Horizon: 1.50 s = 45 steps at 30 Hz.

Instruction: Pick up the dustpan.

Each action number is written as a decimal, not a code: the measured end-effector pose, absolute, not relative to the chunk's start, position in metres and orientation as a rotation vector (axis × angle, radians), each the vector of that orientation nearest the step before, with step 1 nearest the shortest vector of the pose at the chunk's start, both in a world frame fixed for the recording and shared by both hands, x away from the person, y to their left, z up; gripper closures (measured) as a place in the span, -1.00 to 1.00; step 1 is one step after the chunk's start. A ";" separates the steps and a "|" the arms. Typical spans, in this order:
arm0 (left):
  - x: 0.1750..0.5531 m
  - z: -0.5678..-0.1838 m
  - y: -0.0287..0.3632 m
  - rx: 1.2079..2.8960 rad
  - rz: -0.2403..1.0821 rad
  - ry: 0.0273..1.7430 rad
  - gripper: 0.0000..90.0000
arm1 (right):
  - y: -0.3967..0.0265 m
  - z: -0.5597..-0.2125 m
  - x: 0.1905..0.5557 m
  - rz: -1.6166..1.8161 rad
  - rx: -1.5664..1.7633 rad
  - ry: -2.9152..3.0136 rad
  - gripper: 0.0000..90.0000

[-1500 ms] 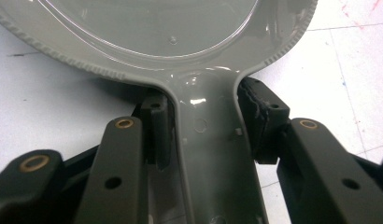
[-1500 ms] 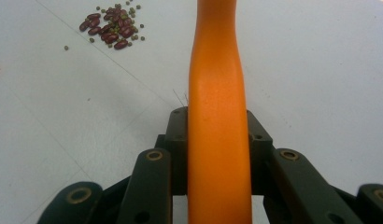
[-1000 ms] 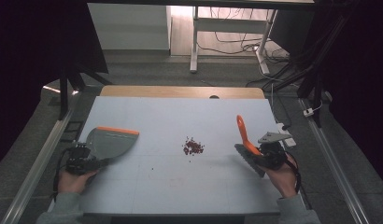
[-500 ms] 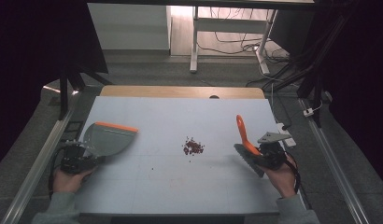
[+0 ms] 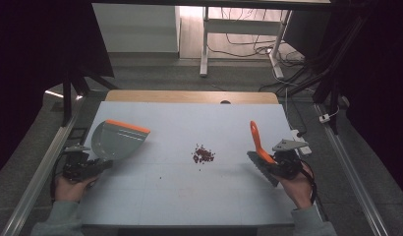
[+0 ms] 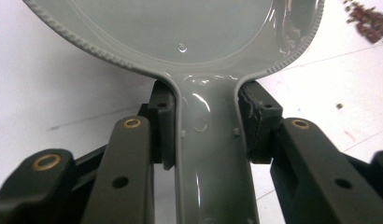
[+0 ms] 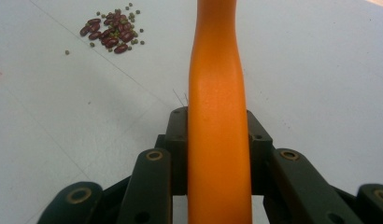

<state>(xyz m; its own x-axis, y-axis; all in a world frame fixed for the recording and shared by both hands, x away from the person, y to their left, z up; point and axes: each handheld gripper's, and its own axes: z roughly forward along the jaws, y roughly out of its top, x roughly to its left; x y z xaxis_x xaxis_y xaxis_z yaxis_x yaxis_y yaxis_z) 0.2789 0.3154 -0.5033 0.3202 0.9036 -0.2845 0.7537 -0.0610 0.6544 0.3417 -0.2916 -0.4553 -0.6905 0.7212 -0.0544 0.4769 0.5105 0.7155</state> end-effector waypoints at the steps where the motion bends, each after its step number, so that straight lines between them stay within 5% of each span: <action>1: 0.279 -0.502 0.315 1.844 0.262 1.461 0.37 | -0.292 -0.455 0.341 0.985 1.000 2.409 0.56; 24: 0.278 -0.487 0.299 1.893 0.231 1.191 0.37 | -0.296 -0.458 0.340 0.987 1.014 2.401 0.56; 45: 0.274 -0.482 0.267 2.099 0.184 0.937 0.37 | -0.296 -0.459 0.340 0.987 1.016 2.401 0.56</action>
<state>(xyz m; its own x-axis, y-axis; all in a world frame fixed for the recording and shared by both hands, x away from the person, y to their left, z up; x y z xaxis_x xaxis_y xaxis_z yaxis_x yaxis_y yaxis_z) 0.2744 0.2666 -0.4815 0.7134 0.6773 -0.1797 0.5586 -0.3949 0.7294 0.3400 -0.2960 -0.4587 -0.6807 0.7310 -0.0483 0.4857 0.4997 0.7172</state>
